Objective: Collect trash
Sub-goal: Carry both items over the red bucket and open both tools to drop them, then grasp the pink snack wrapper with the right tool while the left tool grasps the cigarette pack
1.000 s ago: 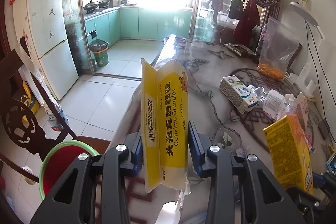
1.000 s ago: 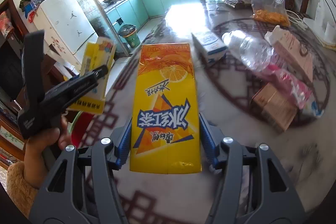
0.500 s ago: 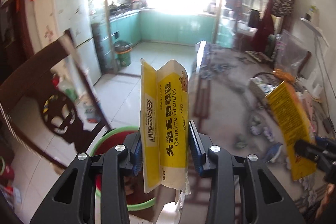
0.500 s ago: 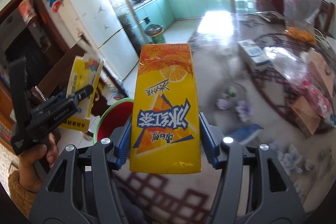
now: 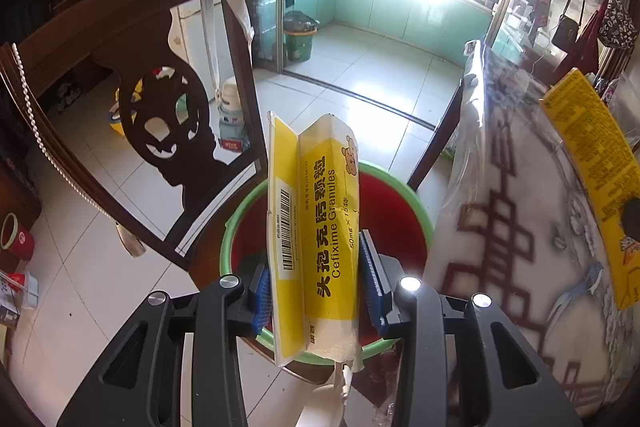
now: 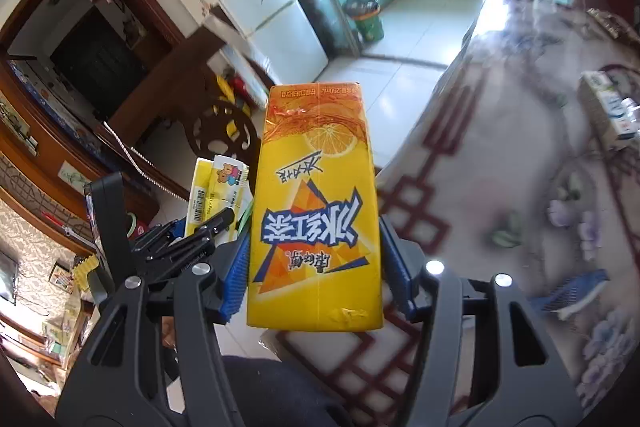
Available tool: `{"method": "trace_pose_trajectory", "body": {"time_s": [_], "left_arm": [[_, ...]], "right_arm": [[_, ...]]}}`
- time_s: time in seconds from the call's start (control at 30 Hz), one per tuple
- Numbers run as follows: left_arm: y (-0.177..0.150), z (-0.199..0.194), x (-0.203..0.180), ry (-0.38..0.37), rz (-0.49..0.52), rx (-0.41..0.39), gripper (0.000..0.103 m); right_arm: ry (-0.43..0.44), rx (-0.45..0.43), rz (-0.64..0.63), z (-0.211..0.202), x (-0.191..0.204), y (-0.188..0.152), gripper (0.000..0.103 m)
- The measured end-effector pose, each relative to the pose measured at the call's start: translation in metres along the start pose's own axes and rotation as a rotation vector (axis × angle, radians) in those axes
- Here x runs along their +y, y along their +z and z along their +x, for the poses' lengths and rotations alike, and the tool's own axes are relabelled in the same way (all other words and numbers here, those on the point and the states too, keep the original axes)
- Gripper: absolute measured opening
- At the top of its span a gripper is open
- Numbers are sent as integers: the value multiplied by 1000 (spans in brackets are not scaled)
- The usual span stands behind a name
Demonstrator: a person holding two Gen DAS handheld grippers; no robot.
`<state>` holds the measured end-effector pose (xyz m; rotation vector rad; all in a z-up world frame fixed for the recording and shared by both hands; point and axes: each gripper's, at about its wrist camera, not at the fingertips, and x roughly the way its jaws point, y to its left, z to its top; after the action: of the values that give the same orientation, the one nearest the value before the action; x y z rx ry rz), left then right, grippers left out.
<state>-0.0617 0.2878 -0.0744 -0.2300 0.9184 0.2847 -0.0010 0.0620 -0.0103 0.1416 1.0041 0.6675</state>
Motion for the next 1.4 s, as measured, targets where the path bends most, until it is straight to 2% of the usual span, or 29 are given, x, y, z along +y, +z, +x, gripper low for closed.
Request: {"method": "trace_pose_trajectory", "body": {"time_s": [0.13, 0.33, 0.37, 0.4, 0.47, 0.67, 0.8, 0.9, 1.1, 1.2, 1.27, 1.33, 1.4], "left_arm": [[-4, 12, 5, -1, -4, 29, 35], [-6, 22, 7, 3, -7, 50, 35], [-6, 23, 7, 4, -8, 52, 38], [-6, 24, 7, 12, -9, 51, 48], [-5, 25, 8, 35, -10, 40, 57], [1, 14, 6, 13, -18, 20, 59], [8, -2, -7, -20, -8, -17, 59], [15, -17, -22, -55, 9, -50, 59], [25, -50, -68, -155, 54, -109, 59], [25, -60, -96, -220, 92, -116, 60], [22, -66, -121, -259, 139, -111, 60], [18, -71, -143, -296, 171, -110, 61], [13, -71, -163, -334, 182, -94, 64]], "right_arm": [[2, 58, 1, 28, 0, -2, 56], [-10, 90, -11, 46, 6, -4, 57], [-11, 89, -17, 47, 7, -3, 57], [-14, 86, -24, 48, 9, -2, 57], [-31, 67, -40, 45, 13, 0, 73], [-42, 13, -48, 23, 6, -3, 73], [-62, -16, -24, -3, -12, -11, 73], [-98, -29, 1, -24, -33, -21, 73], [-236, -64, 43, -79, -94, -44, 73], [-356, -105, 96, -115, -141, -47, 73], [-432, -138, 181, -146, -184, -48, 75], [-477, -187, 296, -175, -228, -52, 77], [-519, -196, 384, -192, -270, -54, 78]]}}
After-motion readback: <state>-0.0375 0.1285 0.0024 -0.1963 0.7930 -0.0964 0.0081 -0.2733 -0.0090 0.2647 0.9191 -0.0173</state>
